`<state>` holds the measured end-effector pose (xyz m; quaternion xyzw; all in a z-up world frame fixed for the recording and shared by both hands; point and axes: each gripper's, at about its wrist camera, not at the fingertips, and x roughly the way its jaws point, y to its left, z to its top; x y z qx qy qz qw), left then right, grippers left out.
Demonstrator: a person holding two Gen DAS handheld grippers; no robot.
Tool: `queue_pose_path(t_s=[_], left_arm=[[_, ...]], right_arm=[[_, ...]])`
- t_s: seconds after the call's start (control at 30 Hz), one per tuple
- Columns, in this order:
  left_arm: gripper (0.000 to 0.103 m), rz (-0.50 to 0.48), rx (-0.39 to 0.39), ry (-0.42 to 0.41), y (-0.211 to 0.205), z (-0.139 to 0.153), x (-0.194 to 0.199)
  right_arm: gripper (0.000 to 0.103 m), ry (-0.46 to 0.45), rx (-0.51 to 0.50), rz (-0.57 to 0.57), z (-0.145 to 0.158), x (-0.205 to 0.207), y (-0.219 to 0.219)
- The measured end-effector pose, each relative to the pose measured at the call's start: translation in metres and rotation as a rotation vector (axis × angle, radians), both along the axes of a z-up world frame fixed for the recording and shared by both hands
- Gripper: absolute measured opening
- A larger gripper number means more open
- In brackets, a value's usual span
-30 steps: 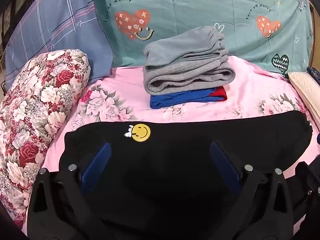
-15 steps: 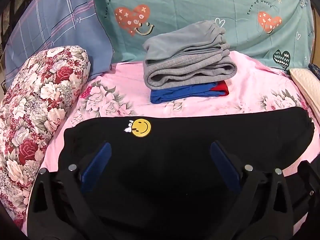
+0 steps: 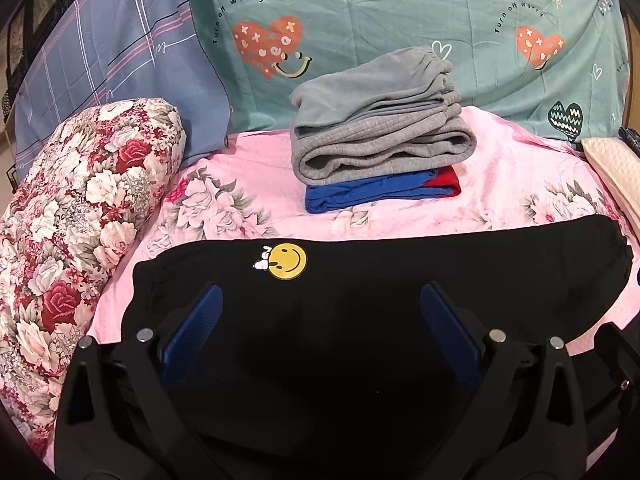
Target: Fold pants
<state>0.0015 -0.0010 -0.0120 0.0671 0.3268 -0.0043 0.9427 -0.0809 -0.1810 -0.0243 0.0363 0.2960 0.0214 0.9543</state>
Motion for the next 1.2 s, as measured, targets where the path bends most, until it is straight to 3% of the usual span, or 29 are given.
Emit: queue_pose_path(t_s=[1.2], left_arm=[[0.101,0.015,-0.007,0.019,0.0037,-0.0025,-0.007]], right_arm=[[0.102,0.009,0.013,0.007,-0.0089,0.0012,0.0011]])
